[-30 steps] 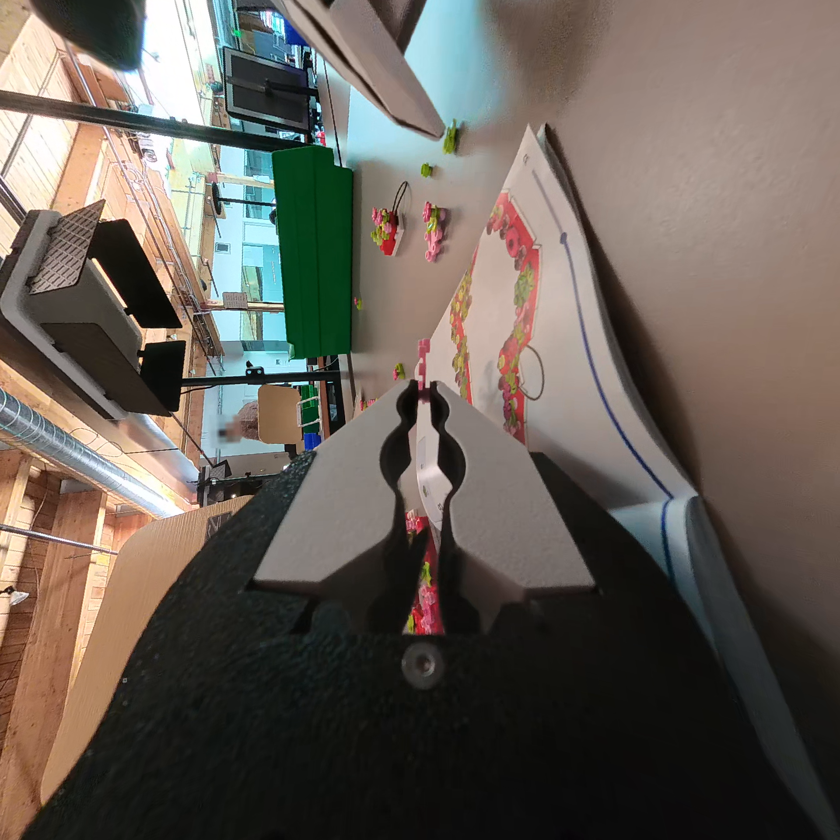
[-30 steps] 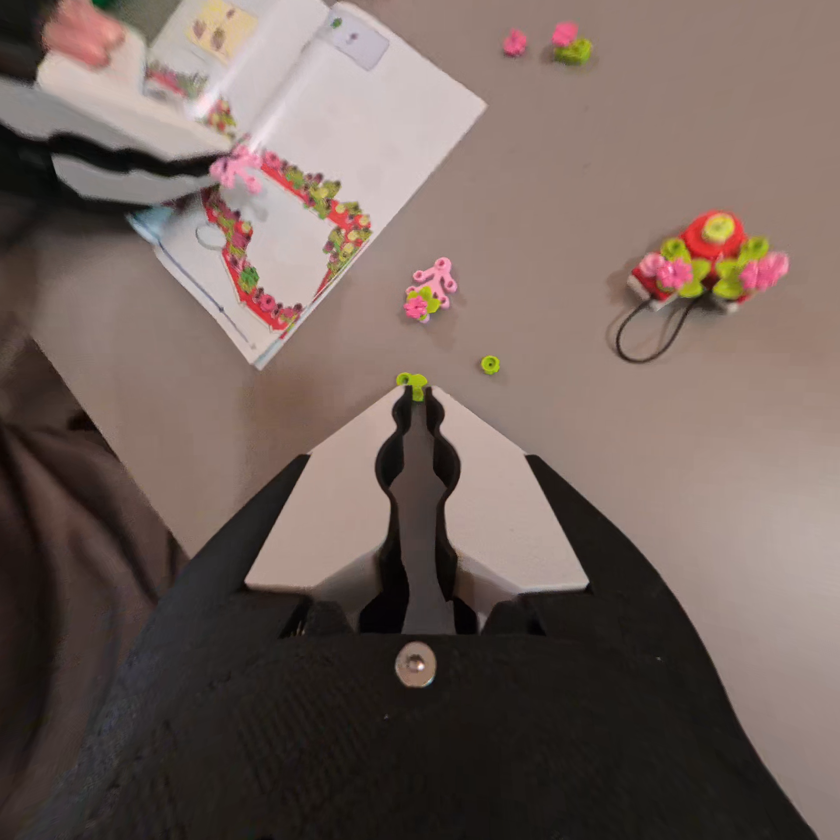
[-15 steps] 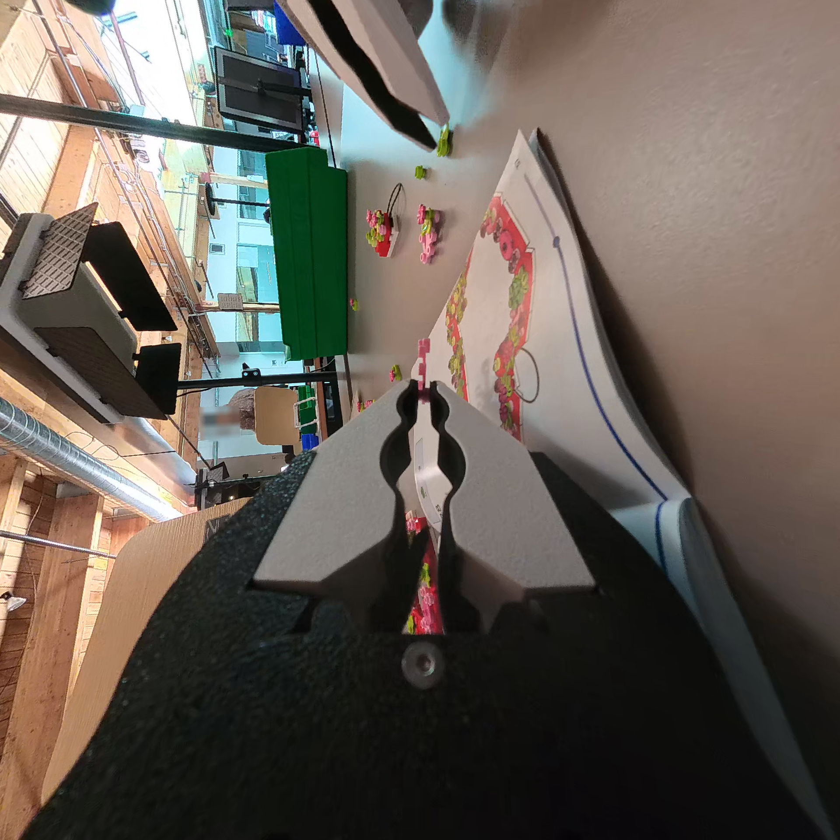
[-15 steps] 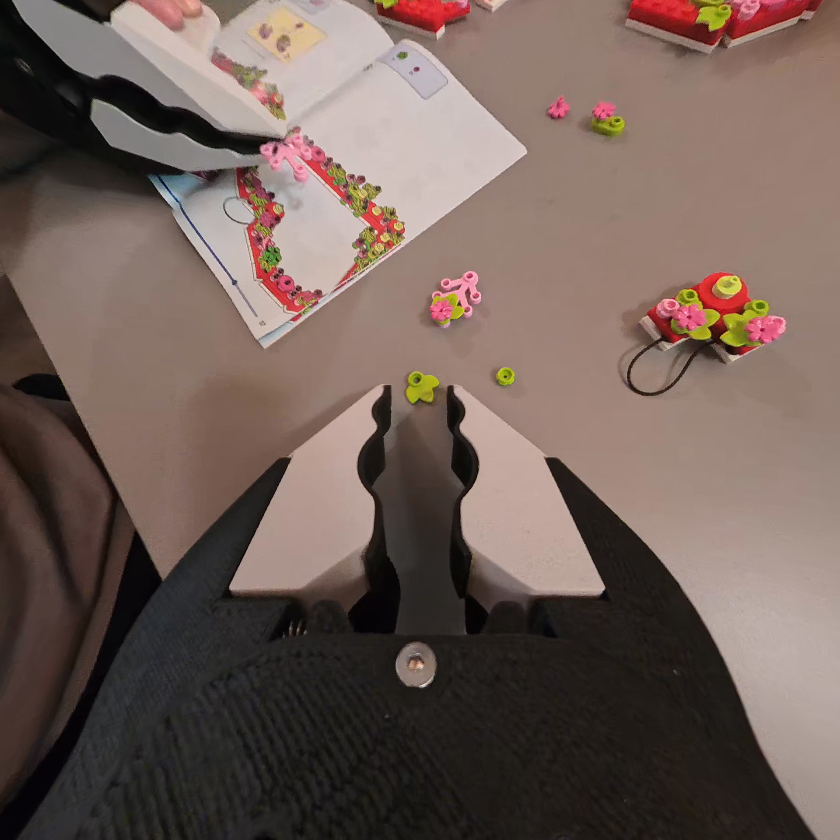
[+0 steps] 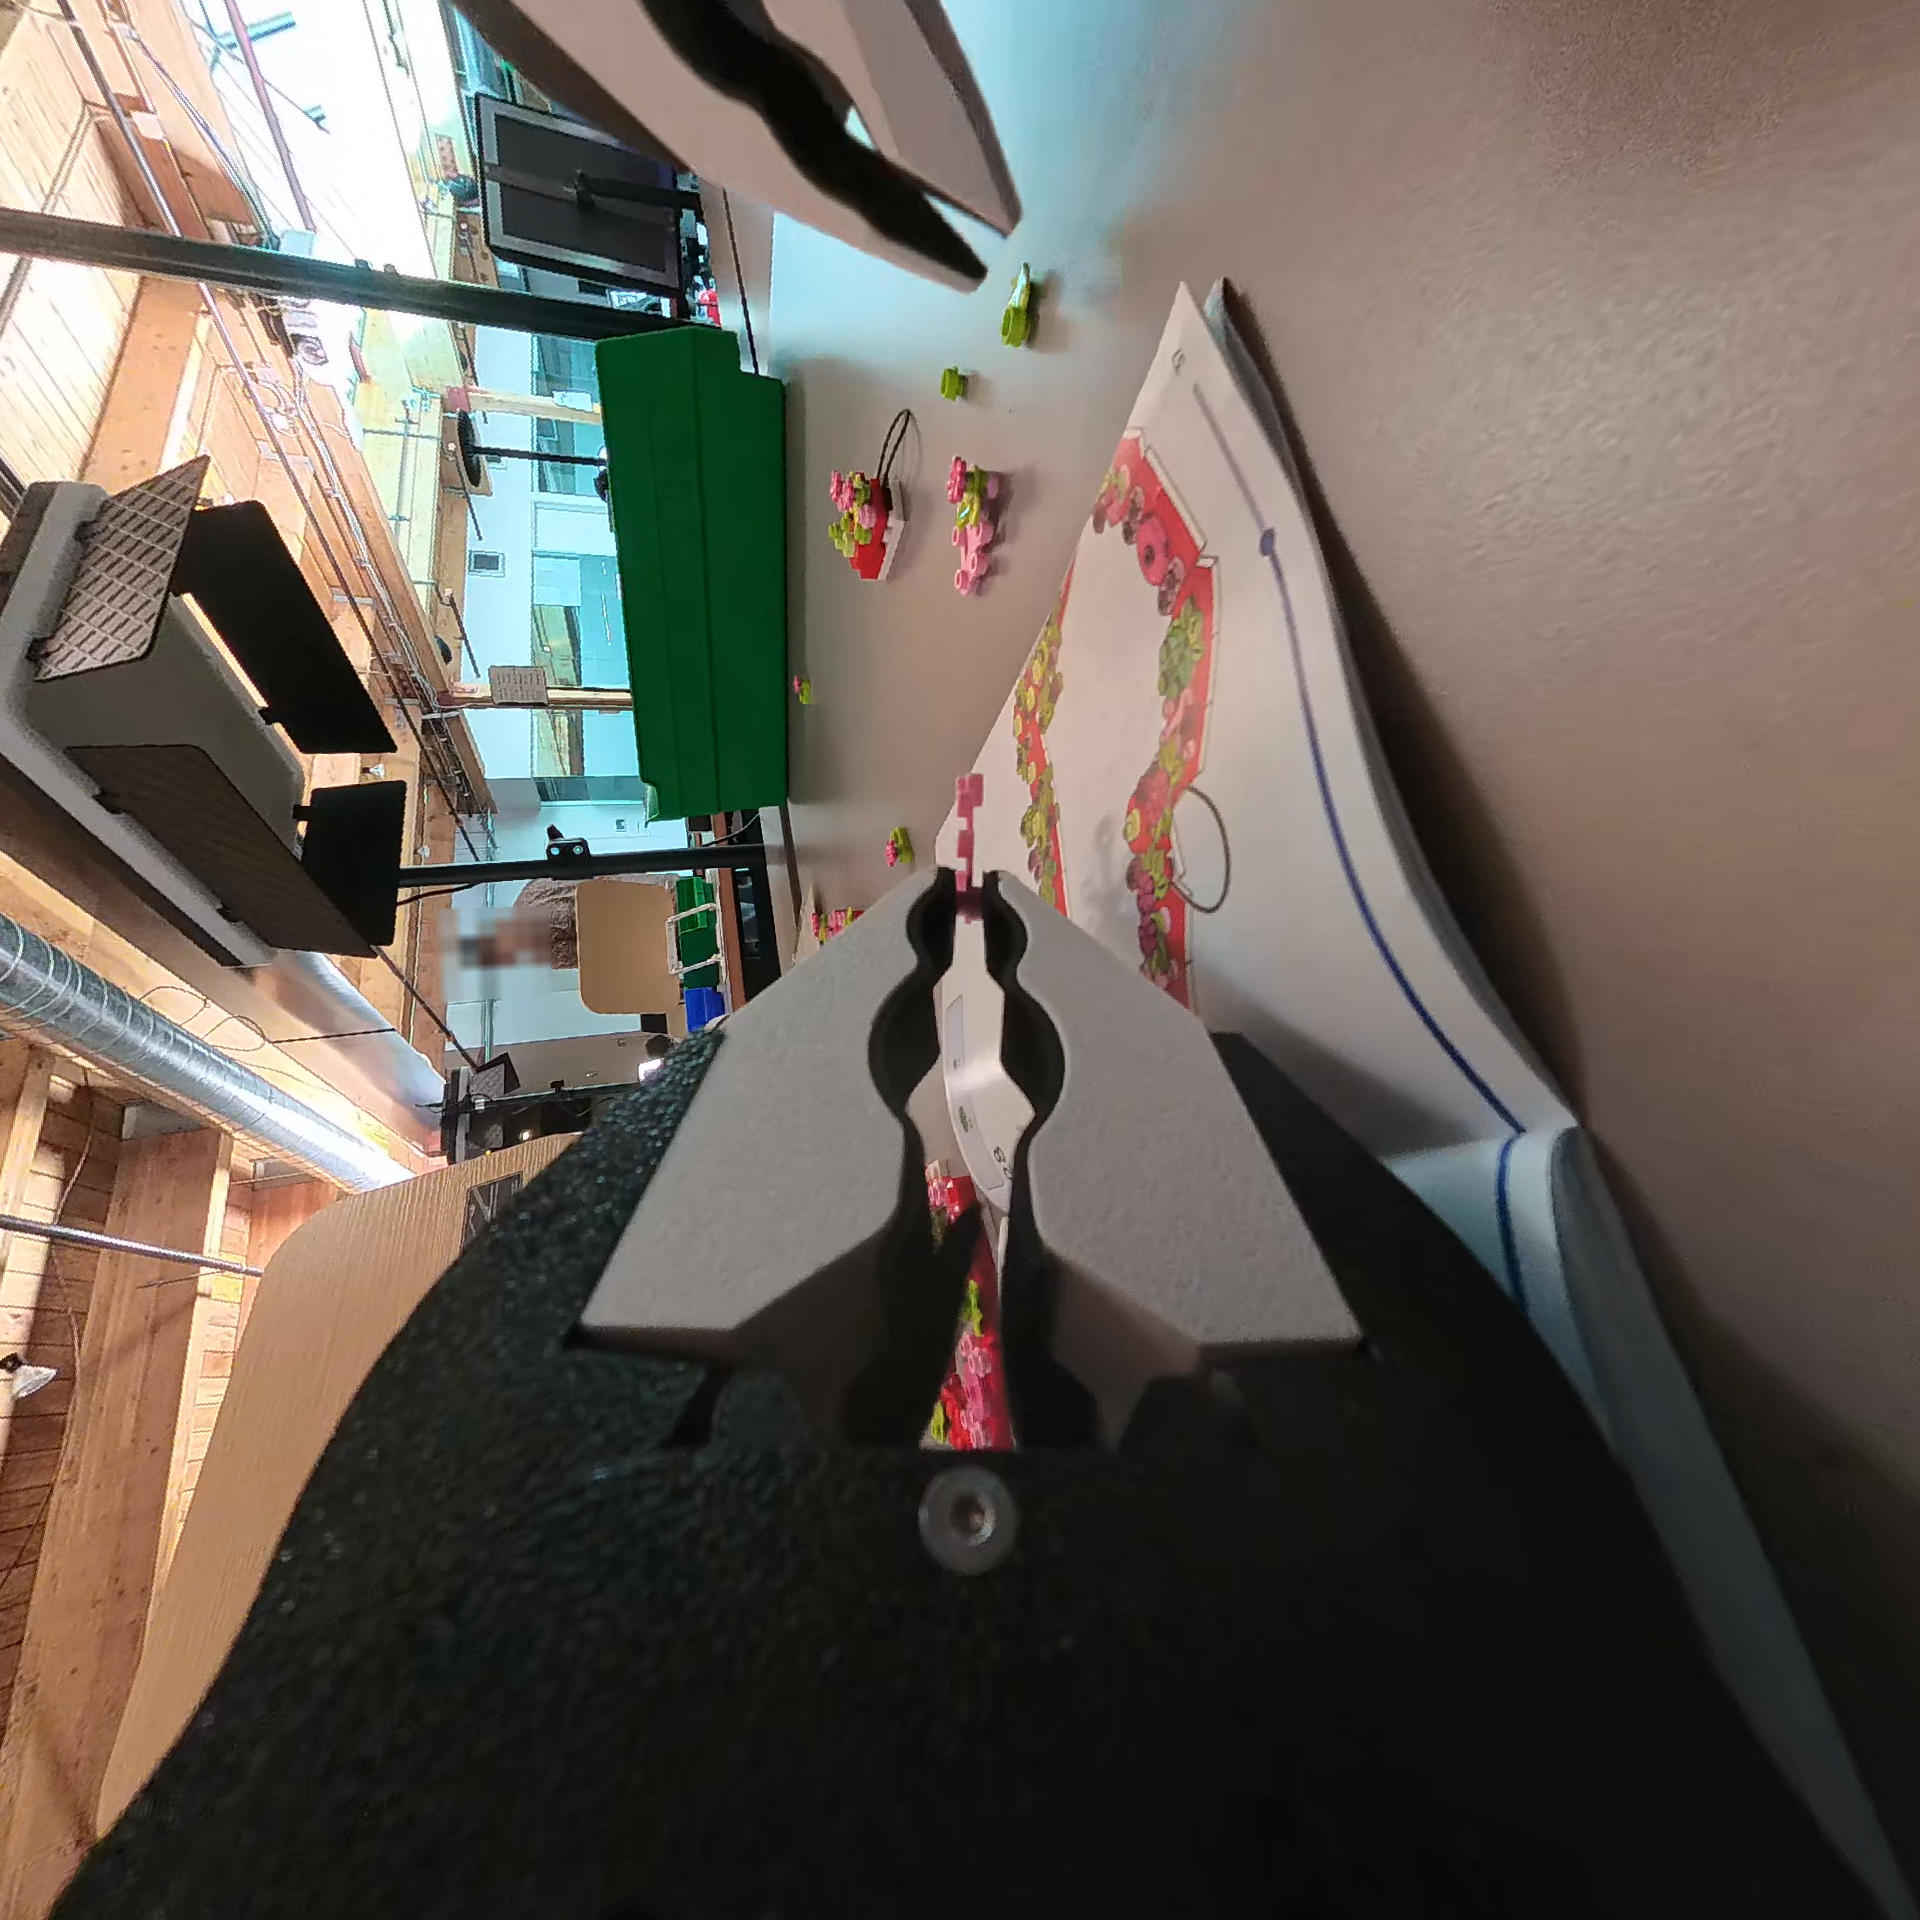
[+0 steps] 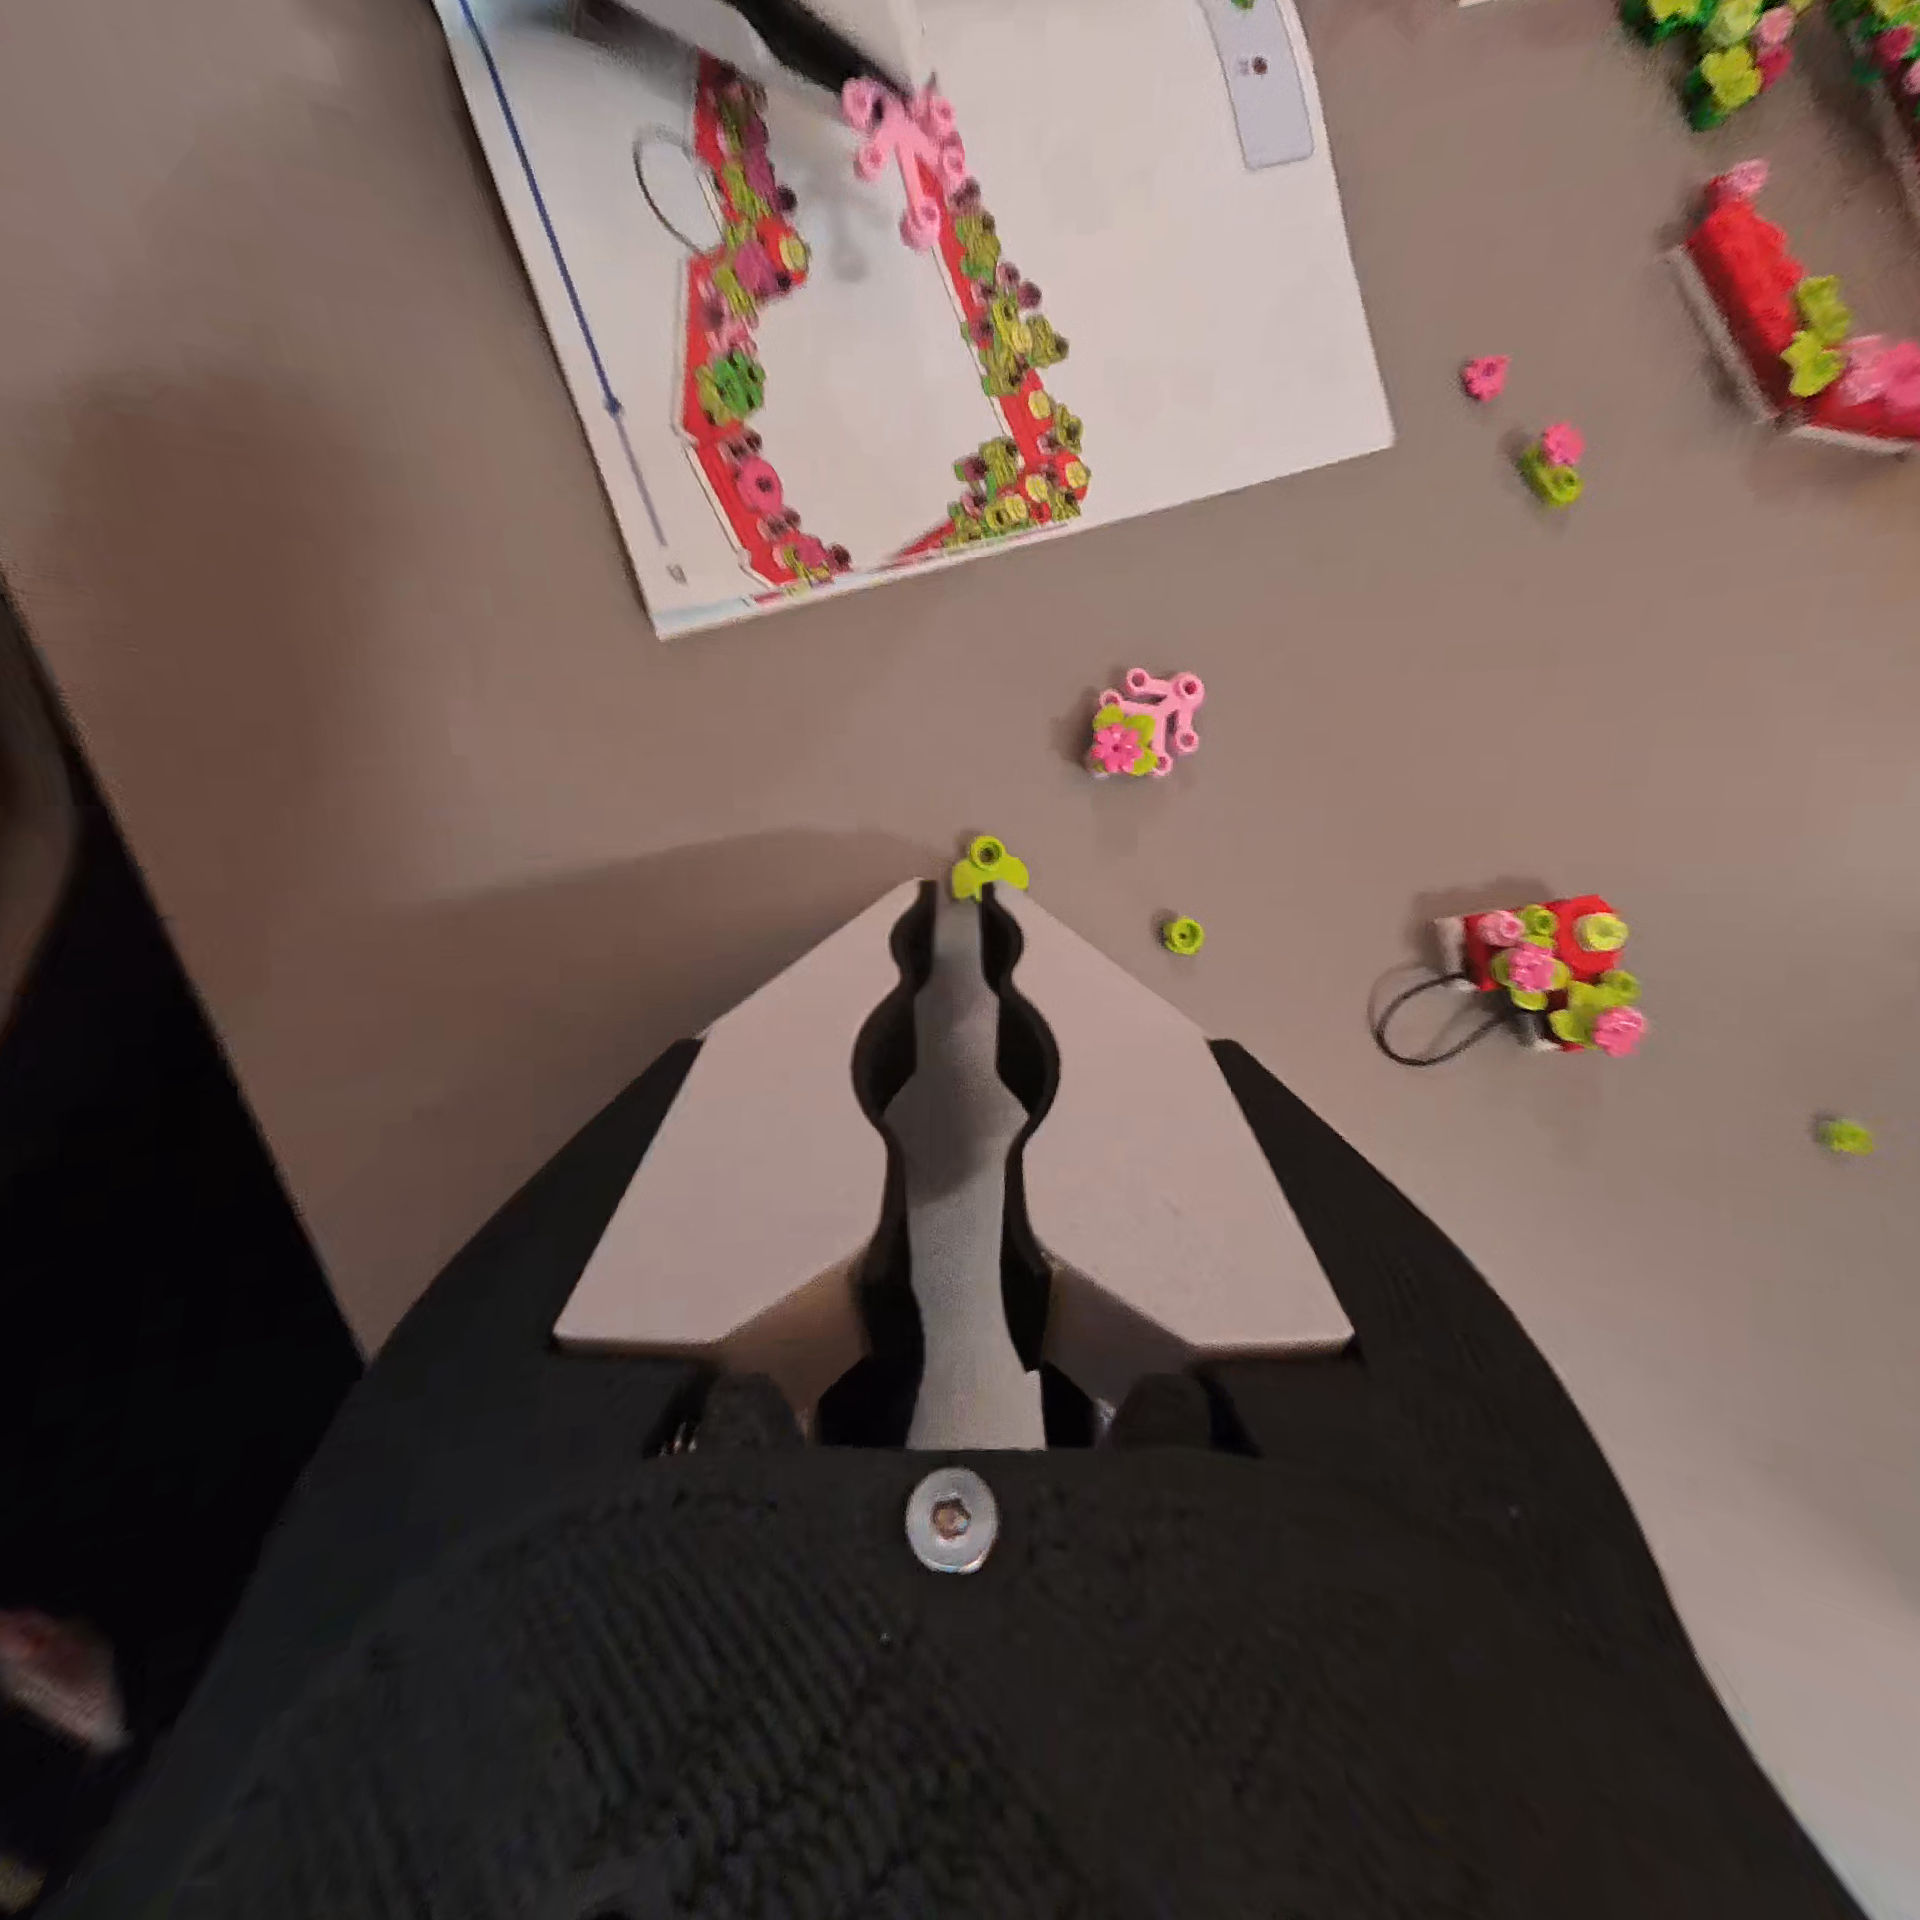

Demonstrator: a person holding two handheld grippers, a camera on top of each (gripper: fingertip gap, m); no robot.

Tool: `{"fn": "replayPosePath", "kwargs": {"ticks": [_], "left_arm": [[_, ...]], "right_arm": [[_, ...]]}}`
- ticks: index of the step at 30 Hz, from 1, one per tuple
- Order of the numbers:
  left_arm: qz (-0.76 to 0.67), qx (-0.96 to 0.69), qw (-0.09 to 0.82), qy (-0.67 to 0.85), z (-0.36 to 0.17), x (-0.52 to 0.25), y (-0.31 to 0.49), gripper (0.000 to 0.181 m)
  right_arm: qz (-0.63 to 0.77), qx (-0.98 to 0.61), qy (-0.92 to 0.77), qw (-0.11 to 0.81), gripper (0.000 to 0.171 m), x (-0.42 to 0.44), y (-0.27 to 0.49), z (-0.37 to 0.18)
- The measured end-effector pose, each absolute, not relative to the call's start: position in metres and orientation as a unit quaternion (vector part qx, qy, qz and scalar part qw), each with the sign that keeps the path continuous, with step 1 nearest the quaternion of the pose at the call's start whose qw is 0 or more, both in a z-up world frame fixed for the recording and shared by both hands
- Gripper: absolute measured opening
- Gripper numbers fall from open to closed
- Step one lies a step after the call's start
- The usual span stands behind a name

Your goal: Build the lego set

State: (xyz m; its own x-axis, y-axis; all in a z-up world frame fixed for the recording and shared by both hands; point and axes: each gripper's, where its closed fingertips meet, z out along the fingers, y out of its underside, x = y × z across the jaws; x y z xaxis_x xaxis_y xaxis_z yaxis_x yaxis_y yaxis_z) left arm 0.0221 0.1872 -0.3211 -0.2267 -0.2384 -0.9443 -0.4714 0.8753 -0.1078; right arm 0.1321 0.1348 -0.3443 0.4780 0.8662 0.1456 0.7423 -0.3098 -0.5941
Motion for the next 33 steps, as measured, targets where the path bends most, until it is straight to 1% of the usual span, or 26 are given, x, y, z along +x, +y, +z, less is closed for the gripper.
{"fn": "replayPosePath", "kwargs": {"ticks": [1,3,4,7,10,12,14,16,17,19,22,24,29,33], "left_arm": [[0.101,-0.228,0.579,0.777,-0.321,0.022,0.187,0.003],[0.102,-0.228,0.579,0.776,-0.320,0.022,0.187,0.003],[0.102,-0.227,0.579,0.776,-0.320,0.022,0.187,0.003],[0.105,-0.227,0.579,0.776,-0.320,0.021,0.187,0.003],[0.105,-0.228,0.579,0.776,-0.320,0.021,0.188,0.003],[0.105,-0.229,0.578,0.776,-0.319,0.020,0.188,0.003],[0.105,-0.229,0.578,0.776,-0.320,0.020,0.188,0.003],[0.104,-0.229,0.578,0.776,-0.320,0.020,0.188,0.003],[0.104,-0.228,0.578,0.776,-0.320,0.021,0.187,0.003],[0.104,-0.228,0.578,0.777,-0.320,0.021,0.187,0.003],[0.103,-0.228,0.577,0.778,-0.320,0.021,0.187,0.003],[0.104,-0.228,0.576,0.778,-0.321,0.021,0.187,0.003],[0.104,-0.229,0.579,0.775,-0.319,0.020,0.187,0.003],[0.103,-0.227,0.577,0.778,-0.320,0.021,0.186,0.003]], "right_arm": [[0.127,-0.810,-0.488,0.300,0.015,0.131,0.134,-0.344],[0.161,-0.813,-0.475,0.295,0.033,0.132,0.136,-0.348],[0.173,-0.813,-0.472,0.294,0.034,0.133,0.137,-0.350],[0.223,-0.808,-0.456,0.301,0.026,0.128,0.140,-0.350],[0.234,-0.808,-0.454,0.295,0.013,0.128,0.142,-0.350],[0.227,-0.806,-0.465,0.288,0.013,0.129,0.141,-0.350],[0.194,-0.798,-0.493,0.288,0.012,0.131,0.141,-0.350],[0.128,-0.778,-0.541,0.292,0.009,0.134,0.143,-0.349],[0.083,-0.759,-0.571,0.301,0.003,0.135,0.145,-0.346],[-0.038,-0.696,-0.647,0.309,0.000,0.139,0.151,-0.339],[-0.205,-0.574,-0.752,0.249,0.000,0.145,0.152,-0.339],[-0.216,-0.551,-0.776,0.219,0.000,0.142,0.146,-0.346],[-0.157,-0.578,-0.757,0.260,0.000,0.133,0.144,-0.338],[-0.172,-0.561,-0.765,0.265,0.000,0.137,0.138,-0.343]]}}
